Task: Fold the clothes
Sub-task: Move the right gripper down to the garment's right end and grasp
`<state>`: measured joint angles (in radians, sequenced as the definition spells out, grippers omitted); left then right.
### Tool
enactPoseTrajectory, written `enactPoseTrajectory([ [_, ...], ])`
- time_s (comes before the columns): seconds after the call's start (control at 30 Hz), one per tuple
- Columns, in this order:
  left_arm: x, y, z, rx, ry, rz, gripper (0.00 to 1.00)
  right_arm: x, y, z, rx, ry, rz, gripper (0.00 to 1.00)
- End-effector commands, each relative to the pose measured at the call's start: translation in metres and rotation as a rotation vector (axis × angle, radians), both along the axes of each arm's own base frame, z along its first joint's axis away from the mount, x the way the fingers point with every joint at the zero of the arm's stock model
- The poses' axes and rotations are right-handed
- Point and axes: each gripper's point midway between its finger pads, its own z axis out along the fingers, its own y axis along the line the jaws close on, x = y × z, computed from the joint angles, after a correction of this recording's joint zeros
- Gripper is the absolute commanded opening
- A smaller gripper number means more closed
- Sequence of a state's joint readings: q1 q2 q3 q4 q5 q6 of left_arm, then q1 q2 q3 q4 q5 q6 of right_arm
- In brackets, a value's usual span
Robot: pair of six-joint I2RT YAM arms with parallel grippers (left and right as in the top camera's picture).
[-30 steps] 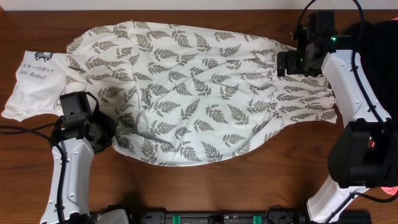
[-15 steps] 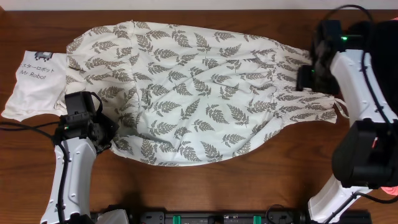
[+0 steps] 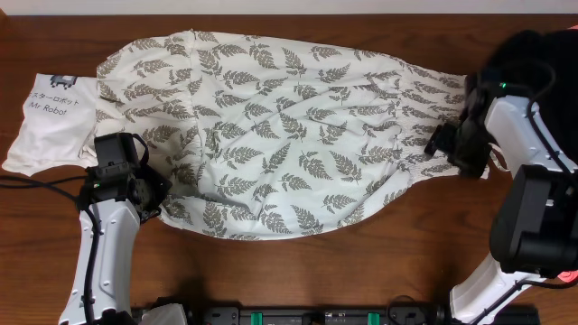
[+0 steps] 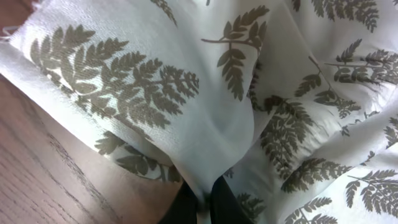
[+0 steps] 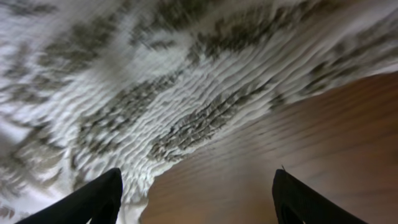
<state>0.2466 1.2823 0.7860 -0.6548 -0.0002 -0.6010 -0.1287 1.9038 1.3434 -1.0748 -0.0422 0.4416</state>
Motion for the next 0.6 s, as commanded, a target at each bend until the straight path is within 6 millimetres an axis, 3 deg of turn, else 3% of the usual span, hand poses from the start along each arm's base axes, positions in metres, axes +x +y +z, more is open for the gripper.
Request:
enactPoseTrajectory([
  [0.0,0.004,0.004,0.005,0.025,-0.007,-0.008,0.07,-0.006,0.009,-0.007,0.039,0.001,-0.163,0.76],
  [0.3,0.004,0.004,0.005,0.025,-0.007,-0.008,0.07,0.001,0.009,-0.042,0.038,-0.085,-0.270,0.74],
  [0.57,0.003,0.004,0.005,0.025,-0.003,-0.008,0.07,0.012,0.004,-0.050,0.020,-0.156,-0.208,0.34],
])
